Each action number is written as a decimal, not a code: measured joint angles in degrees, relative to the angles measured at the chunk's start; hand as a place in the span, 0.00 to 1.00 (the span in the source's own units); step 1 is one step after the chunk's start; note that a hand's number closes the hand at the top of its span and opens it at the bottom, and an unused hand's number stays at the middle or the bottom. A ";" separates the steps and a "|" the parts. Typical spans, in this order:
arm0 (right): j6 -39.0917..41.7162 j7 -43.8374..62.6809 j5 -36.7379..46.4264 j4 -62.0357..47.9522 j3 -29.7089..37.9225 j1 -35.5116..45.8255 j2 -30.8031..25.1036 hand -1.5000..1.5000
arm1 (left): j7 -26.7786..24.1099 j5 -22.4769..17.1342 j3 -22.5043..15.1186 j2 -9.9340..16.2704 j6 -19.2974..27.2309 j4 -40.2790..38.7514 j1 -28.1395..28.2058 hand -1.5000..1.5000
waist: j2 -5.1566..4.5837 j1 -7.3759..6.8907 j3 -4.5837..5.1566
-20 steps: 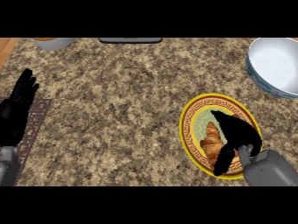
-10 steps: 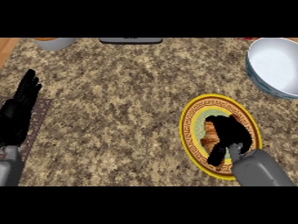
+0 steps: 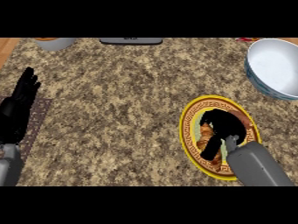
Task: Pick the croissant from the plate and place it in the bowl
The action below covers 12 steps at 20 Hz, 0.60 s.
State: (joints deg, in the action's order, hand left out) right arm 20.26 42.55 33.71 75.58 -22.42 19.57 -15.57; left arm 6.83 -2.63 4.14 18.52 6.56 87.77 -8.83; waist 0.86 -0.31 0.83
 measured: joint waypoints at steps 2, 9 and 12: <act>-0.62 -1.29 0.96 -2.02 0.72 0.91 0.59 1.00 | 0.21 0.29 0.08 -0.29 -0.11 -0.01 -0.04 0.50 | -0.03 0.01 -0.05; -6.58 -4.89 6.99 -8.95 3.35 6.37 1.45 1.00 | 0.26 0.92 0.46 -0.95 -0.79 -0.27 -0.40 0.50 | -0.61 -0.42 -0.50; -9.48 -7.51 8.52 -17.41 6.33 14.67 1.56 1.00 | 0.03 0.79 0.06 -1.37 -1.28 0.05 -0.46 0.50 | -1.15 -1.47 -0.71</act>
State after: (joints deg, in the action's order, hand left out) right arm 10.78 35.04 42.23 58.17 -16.09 34.23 -14.01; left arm 6.86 -1.84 4.20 17.16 5.28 87.82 -9.29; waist -0.29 -1.78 0.12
